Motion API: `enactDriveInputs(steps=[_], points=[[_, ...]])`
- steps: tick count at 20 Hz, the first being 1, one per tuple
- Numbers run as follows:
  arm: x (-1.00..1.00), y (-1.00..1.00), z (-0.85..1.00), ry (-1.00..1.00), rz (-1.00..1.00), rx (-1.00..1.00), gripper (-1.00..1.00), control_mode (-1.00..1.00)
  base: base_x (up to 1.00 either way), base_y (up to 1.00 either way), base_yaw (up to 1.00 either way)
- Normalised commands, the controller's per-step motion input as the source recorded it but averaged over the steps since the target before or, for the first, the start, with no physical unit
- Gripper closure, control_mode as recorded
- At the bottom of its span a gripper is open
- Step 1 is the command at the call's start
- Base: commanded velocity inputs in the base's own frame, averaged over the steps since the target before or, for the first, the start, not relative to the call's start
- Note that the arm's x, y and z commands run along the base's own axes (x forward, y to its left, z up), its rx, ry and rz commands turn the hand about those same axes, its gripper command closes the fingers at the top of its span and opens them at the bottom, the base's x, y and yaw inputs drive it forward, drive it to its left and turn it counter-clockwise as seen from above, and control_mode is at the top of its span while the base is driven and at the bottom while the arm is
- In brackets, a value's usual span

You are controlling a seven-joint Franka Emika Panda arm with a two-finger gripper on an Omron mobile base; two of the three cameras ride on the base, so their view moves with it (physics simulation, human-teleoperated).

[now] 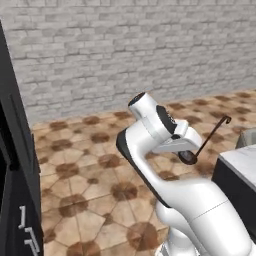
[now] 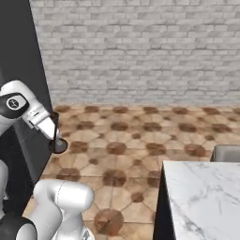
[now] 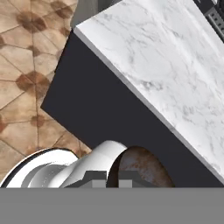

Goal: Open the cabinet and move the ladle to the pot. Then close the cabinet.

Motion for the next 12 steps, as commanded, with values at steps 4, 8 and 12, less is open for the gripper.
enactDriveInputs(steps=[4,8,12], points=[[0.0,0.0,0.0,0.0,0.0,0.0,1.0,1.0,0.99,0.42,-0.29],[0.0,0.0,0.0,0.0,0.0,0.0,1.0,1.0,0.95,0.38,-0.33],[0.0,0.0,0.0,0.0,0.0,0.0,1.0,1.0,0.86,0.21,-0.37]])
